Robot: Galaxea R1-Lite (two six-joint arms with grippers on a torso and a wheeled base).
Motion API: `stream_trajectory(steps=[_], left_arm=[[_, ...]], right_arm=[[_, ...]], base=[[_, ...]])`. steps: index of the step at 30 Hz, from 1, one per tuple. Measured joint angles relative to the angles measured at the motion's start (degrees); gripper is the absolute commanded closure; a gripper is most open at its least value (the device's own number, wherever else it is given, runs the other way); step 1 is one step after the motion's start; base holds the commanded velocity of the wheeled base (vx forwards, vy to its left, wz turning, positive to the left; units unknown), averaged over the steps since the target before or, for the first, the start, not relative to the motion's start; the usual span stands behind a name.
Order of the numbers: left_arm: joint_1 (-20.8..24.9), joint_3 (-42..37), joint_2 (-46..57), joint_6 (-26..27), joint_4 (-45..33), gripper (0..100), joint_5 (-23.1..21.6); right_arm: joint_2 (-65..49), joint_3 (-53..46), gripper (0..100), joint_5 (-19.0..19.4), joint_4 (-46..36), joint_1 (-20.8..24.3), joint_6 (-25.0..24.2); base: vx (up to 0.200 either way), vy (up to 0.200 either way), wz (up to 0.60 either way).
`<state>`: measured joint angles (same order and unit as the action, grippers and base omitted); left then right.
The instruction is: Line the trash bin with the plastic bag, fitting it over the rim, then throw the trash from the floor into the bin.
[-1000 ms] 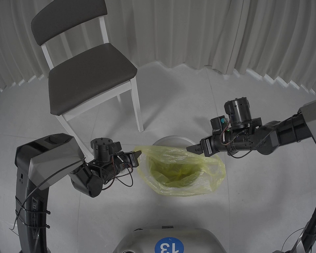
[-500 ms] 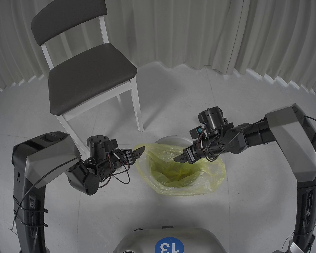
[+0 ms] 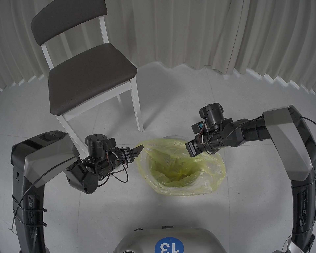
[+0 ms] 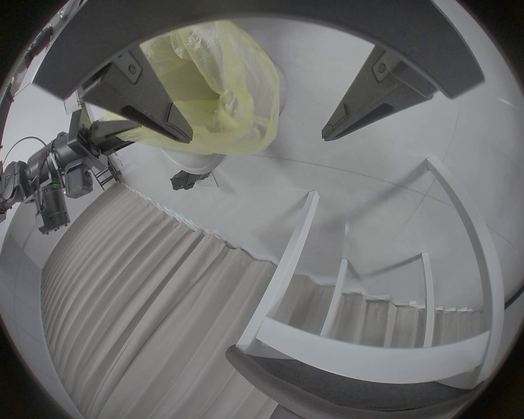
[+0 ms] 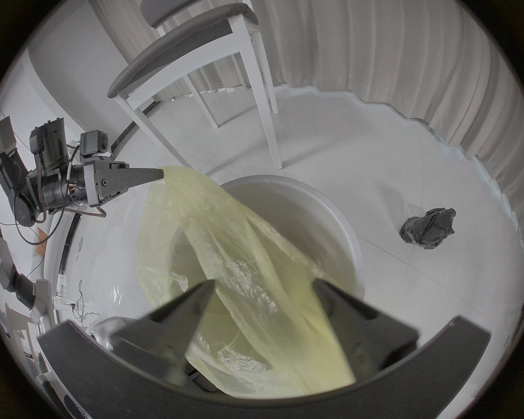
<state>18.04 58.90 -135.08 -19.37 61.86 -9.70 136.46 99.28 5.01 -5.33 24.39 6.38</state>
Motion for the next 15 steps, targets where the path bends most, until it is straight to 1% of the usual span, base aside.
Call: stream_trajectory(steps=[11, 15], left_arm=[[-0.33, -0.26, 0.66, 0.07, 0.02, 0, -0.28], [-0.44, -0.37, 0.96, 0.07, 0.06, 0, -0.33]], right_arm=[[2.07, 13.7, 100, -0.04, -7.84, -2.34, -1.21], [4.06, 14.92, 100, -0.09, -9.56, -2.99, -2.11]], base=[[0.0, 0.0, 0.0], [0.0, 0.0, 0.0]])
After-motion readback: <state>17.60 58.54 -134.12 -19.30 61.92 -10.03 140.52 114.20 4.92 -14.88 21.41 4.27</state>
